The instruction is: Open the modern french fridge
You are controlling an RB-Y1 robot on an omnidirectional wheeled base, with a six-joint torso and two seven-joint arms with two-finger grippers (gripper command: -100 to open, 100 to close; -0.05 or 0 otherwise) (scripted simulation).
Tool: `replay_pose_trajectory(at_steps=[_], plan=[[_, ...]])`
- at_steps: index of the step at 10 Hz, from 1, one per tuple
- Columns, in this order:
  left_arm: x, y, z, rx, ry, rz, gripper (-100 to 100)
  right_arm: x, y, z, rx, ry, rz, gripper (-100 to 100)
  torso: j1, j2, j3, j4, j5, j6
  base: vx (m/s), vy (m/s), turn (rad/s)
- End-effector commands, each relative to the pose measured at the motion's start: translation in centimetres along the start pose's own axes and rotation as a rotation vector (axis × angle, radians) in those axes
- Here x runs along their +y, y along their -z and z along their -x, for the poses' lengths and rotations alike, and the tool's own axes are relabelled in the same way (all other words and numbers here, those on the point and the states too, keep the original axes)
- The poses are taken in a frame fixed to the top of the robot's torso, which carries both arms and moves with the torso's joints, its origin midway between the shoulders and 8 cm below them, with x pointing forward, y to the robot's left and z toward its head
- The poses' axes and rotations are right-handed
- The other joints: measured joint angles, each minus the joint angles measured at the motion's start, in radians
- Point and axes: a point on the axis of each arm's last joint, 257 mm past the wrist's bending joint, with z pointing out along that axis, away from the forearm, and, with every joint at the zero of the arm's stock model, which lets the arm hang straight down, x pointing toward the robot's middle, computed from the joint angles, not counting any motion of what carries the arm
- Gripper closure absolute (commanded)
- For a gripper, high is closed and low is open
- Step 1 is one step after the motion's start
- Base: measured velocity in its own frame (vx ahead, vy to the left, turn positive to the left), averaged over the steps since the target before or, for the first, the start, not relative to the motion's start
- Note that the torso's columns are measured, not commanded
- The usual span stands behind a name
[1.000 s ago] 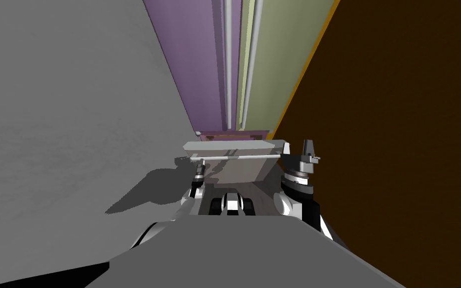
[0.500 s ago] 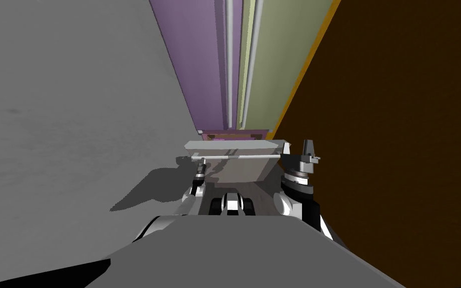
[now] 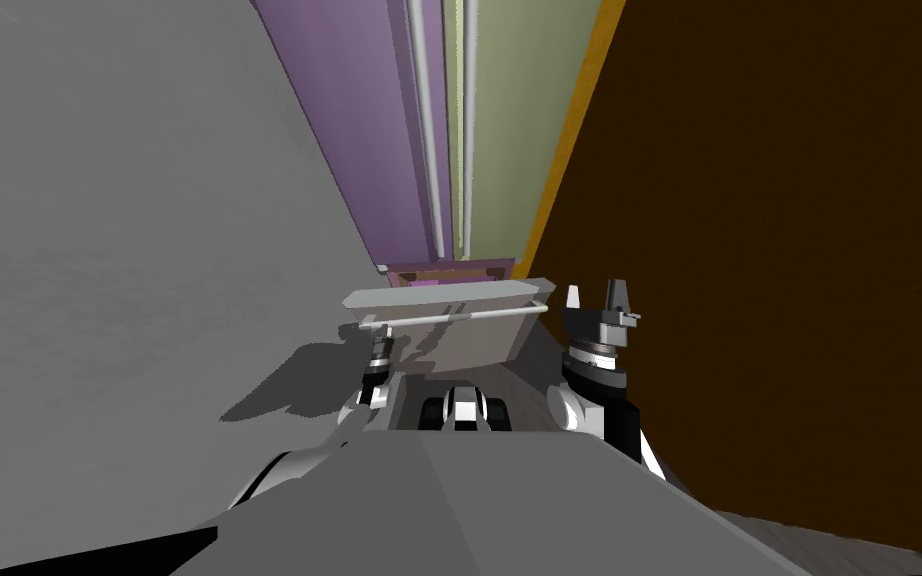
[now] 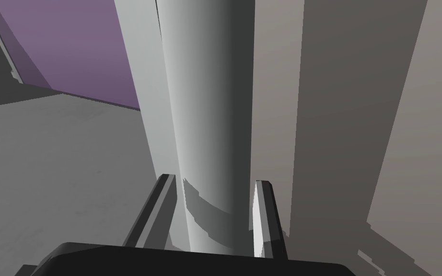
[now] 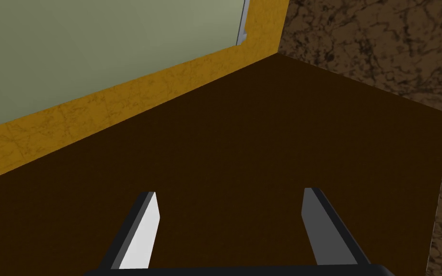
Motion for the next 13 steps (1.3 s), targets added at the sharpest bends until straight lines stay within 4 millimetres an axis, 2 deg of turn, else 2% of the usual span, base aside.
replay_pose_trajectory(at_steps=[1, 2, 4, 6, 9, 11, 13], plan=[[-0.2, 1.8, 4.0, -0.034, -0.012, -0.001, 100, 0.0, 0.0, 0.0, 0.0, 0.0, 0.0, 0, 0.003, 0.0, 0.0, -0.001, 0.001, -0.002, -0.028, -0.064, -0.234], [0.0, -0.1, 0.3, 0.008, 0.012, -0.001, -100, 0.0, 0.0, 0.0, 0.0, 0.0, 0.0, 0, 0.003, 0.002, 0.002, -0.001, 0.002, -0.004, -0.021, -0.012, 0.145], [0.1, -2.6, -4.1, 0.06, 0.047, -0.003, -100, 0.0, 0.0, 0.0, 0.0, 0.0, 0.0, 0, 0.008, 0.0, 0.0, -0.001, 0.003, -0.003, 0.001, 0.067, 0.316], [0.1, -2.6, -4.1, 0.06, 0.047, -0.001, -100, 0.0, 0.0, 0.0, 0.0, 0.0, 0.0, 0, 0.001, 0.002, 0.001, -0.001, 0.001, -0.002, -0.013, 0.026, 0.064], [-0.5, -6.1, -10.7, 0.141, 0.088, -0.006, -100, 0.0, 0.0, 0.0, 0.0, 0.0, 0.0, 0, 0.003, 0.002, 0.002, -0.001, 0.001, -0.003, -0.025, 0.048, 0.253], [-0.5, -6.1, -10.7, 0.141, 0.088, -0.006, -100, 0.0, 0.0, 0.0, 0.0, 0.0, 0.0, 0, 0.001, 0.001, 0.001, -0.001, 0.001, -0.002, -0.005, 0.021, 0.062], [-1.4, -8.3, -15.2, 0.198, 0.108, -0.014, -100, 0.0, 0.0, 0.0, 0.0, 0.0, 0.0, 0, 0.001, 0.001, 0.001, -0.001, 0.001, -0.002, -0.024, 0.034, 0.234]])
